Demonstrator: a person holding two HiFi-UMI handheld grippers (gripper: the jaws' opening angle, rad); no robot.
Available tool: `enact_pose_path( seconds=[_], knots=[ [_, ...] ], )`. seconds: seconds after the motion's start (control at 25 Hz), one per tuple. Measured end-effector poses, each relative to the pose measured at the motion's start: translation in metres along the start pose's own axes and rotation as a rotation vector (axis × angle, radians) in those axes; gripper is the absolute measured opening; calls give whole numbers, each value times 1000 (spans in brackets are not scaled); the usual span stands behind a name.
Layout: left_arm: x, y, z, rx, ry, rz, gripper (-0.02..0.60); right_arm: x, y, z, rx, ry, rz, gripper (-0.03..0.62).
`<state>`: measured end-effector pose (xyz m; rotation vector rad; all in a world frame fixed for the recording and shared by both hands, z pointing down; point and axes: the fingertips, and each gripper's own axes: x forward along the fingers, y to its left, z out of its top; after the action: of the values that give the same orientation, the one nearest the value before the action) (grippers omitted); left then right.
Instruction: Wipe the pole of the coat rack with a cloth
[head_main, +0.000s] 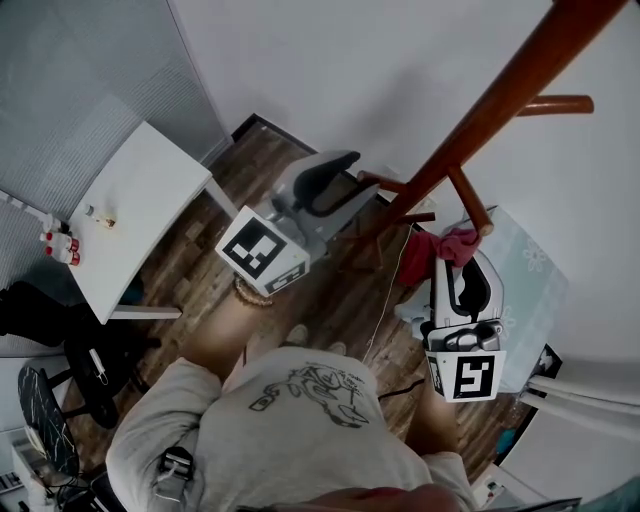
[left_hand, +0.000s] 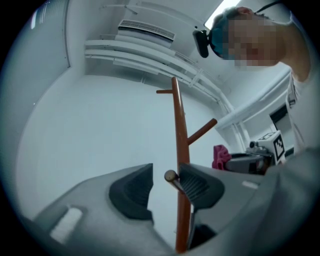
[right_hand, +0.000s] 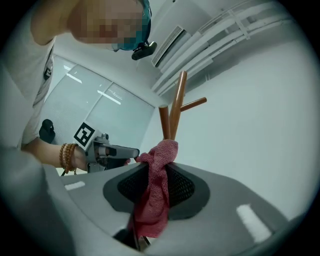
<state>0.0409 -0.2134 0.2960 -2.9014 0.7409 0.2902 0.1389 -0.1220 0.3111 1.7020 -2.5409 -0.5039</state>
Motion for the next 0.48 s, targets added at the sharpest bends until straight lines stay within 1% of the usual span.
enact_pose_path(
  seconds=[0.16, 0.32, 0.48],
  knots=[
    [-6, -3, 0, -6, 0, 1, 166, 3, 14, -3, 38, 0, 22, 106],
    [-24, -5, -4, -25, -1, 18, 166, 6, 27, -9, 75, 7, 48, 107],
    [-43, -19, -21, -61, 36, 27, 158, 2, 30, -12, 100, -1, 60, 105]
  ],
)
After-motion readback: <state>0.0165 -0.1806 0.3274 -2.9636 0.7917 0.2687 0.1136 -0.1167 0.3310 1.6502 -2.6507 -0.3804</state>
